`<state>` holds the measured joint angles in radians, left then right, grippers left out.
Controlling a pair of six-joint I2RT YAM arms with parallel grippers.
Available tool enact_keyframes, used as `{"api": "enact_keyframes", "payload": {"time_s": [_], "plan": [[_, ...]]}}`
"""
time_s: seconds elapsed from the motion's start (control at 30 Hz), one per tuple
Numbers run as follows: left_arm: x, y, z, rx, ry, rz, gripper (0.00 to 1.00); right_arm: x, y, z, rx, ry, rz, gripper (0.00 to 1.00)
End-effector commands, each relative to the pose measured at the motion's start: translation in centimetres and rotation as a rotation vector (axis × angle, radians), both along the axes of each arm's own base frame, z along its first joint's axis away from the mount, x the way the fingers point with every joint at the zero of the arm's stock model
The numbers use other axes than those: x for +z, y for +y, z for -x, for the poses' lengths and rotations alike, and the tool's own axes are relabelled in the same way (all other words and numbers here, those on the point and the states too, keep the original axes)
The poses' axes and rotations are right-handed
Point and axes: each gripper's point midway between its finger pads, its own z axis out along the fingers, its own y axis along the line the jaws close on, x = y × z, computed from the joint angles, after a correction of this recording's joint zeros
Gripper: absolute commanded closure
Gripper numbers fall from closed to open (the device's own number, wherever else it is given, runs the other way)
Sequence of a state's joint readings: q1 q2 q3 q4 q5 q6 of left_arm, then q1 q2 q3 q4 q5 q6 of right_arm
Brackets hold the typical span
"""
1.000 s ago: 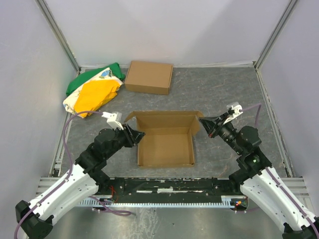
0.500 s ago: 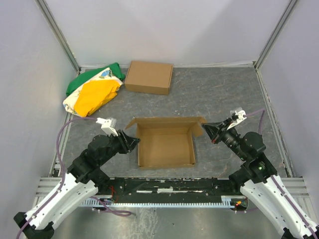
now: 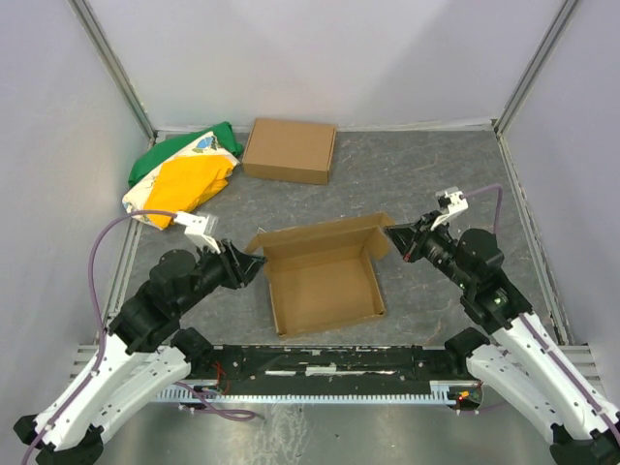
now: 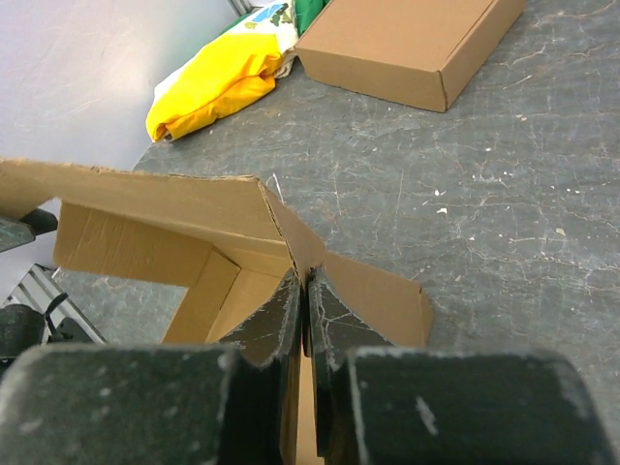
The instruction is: Fold the paper box
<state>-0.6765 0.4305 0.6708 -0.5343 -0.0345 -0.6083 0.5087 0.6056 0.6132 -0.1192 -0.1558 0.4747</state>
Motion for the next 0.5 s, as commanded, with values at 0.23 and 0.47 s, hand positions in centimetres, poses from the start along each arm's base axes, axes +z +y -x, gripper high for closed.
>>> {"api": "enact_keyframes", "payload": {"time_s": [0.23, 0.47], "plan": [[6.6, -3.3, -3.4, -0.142, -0.224, -0.130, 0.47, 4.1, 0.5, -2.5, -0.063, 0.012, -0.021, 0.92], [13.1, -3.3, -3.4, -0.173, -0.383, -0.137, 0.41, 5.0, 0.1, -2.1, -0.065, -0.009, -0.005, 0.92]]}}
